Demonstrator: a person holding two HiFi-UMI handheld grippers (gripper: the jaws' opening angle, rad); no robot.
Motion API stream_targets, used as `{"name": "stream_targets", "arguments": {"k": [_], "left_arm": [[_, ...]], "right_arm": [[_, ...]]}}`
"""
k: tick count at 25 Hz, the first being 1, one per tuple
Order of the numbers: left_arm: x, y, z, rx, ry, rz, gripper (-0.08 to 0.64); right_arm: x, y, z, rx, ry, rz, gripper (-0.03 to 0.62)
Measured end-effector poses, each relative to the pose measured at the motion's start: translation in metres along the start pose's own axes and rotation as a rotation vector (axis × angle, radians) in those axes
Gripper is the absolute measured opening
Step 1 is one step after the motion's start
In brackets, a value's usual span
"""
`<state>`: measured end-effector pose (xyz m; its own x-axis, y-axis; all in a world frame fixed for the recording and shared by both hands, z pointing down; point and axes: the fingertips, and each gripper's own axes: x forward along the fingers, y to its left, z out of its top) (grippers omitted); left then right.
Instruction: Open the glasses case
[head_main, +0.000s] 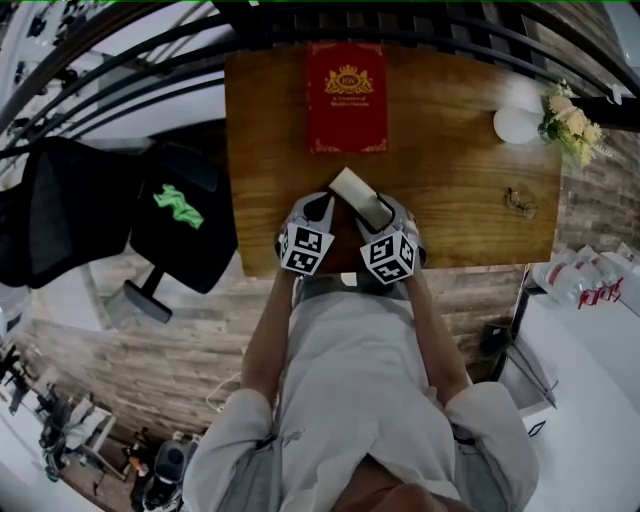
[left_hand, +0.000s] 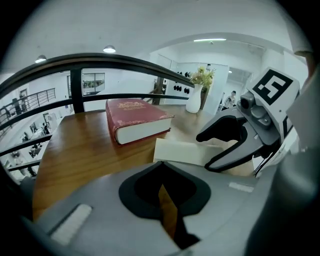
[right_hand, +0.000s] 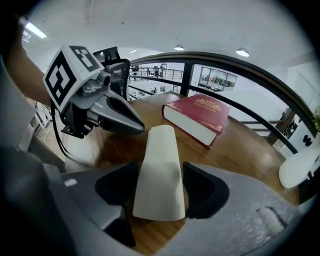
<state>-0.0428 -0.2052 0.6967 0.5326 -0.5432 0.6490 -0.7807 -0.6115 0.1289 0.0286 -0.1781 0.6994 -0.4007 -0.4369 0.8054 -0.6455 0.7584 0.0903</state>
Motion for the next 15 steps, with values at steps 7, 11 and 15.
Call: {"name": "stream_targets", "arguments": {"k": [7,11,15], "left_arm": [[0.005,-0.003,-0.005,0.005,0.030,-0.008,0.020],[0.007,-0.006,-0.005,0.014,0.034,-0.013,0.020],[0.012,-0.009,-0.007,0.021,0.047,-0.023,0.020]], "right_arm": [[0.012,0.003,-0.009,-0.020,0.050,0.008,0.327],[0.016,0.001,-0.014,-0.018,0.072,0.010,0.319],[0.017,0.000,-0.014,-0.001,0.062,0.032,0.316]]}}
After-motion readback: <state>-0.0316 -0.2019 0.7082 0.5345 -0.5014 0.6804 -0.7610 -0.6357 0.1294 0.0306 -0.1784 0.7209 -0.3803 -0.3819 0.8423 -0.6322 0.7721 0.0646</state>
